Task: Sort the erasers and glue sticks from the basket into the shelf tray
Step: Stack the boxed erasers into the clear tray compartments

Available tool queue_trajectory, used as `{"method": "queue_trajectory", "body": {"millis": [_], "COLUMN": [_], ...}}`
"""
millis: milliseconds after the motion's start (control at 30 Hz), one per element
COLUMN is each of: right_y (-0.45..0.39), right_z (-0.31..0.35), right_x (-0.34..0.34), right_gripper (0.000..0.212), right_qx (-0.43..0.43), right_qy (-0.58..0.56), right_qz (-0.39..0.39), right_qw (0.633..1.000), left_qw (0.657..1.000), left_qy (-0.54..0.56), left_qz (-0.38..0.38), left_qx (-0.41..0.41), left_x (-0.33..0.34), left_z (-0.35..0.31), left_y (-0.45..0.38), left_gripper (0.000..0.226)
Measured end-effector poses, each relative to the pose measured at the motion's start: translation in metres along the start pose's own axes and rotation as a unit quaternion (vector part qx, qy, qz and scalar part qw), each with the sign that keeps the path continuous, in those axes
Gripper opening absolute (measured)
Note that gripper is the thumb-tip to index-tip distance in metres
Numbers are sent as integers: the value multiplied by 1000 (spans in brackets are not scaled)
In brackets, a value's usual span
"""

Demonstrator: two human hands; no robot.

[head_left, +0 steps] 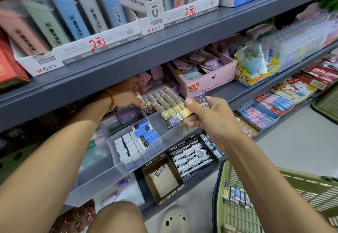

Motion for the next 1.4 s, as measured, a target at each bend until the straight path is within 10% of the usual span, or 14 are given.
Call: {"method": "queue_trajectory", "body": {"millis": [400,1400], "right_y": [1,2], "right_z": [-4,-13], "right_x": [-8,-4], "right_gripper": [15,9], "right_qx": [7,45], "right_qy": [-25,-72], "right_qz": [-5,31], "right_qw": [1000,996], "left_qw": [990,990], "left_qy": [-135,-66], "left_qz": [-20,-107], "left_qx": [-27,-63], "left_x": [7,9], "left_z": [-3,13], "left_y": [-5,7], "left_gripper": [30,24]}}
Point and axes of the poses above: each hand's wrist, its own y-axis away from the middle knuckle, its own x-axis out of the palm, z = x × y, the point moved 10 cm from there along -y, towards the middle knuckle, and after that the axes turned 8 degrees about x, right-handed, at the moved point
